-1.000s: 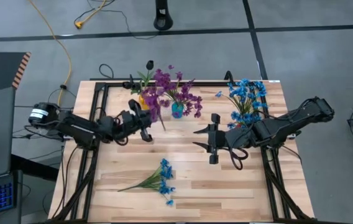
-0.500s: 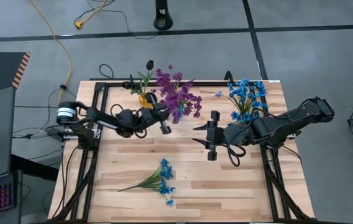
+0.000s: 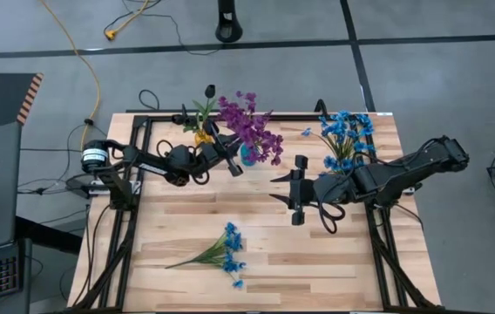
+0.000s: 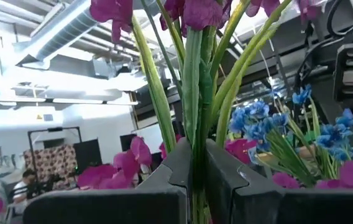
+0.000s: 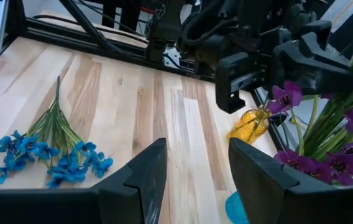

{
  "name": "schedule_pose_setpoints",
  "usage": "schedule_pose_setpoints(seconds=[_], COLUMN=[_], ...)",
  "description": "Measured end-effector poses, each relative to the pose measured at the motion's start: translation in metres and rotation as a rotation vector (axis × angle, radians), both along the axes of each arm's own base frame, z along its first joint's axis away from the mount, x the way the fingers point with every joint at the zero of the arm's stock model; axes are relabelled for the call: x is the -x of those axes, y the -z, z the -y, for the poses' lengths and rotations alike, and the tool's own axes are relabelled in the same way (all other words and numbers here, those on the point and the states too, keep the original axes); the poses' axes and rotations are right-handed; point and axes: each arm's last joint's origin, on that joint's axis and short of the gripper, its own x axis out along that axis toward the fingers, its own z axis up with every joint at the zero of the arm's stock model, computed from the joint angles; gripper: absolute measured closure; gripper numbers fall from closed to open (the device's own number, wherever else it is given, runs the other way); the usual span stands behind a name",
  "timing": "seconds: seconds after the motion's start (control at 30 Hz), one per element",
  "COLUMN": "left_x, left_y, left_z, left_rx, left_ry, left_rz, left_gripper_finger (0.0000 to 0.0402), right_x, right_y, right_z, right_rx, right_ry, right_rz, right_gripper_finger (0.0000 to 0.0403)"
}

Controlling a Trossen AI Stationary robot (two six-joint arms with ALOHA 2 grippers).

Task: Sort flowers into vase by color
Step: Put the violet flower into the blue vase

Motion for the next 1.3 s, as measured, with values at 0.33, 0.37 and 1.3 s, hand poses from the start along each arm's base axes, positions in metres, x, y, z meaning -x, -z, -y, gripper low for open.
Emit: schedule_pose_setpoints(seconds=[0.33,0.37,1.3], left_x=[0.001,0.001,-0.005], left_y=[0.004,0.004,0.025], left_z=[-0.014,-0.014,-0.023], left_rx=[0.032,0.032,0.065], left_ry=[0.011,0.01,0.014], left_rz=[-0.035,-0.034,-0.021], left_gripper_finger=[0.0393,0.0393,0.0393], right_x=[0.0,0.0,0.0], right_y=[0.0,0.0,-0.001], right_z=[0.0,0.0,0.0], right_rx=[0.0,0.0,-0.003], right_ry=[0.0,0.0,0.0], right_rz=[0.001,0.001,0.007], right_gripper_finger=[0.0204,0.0204,0.0204])
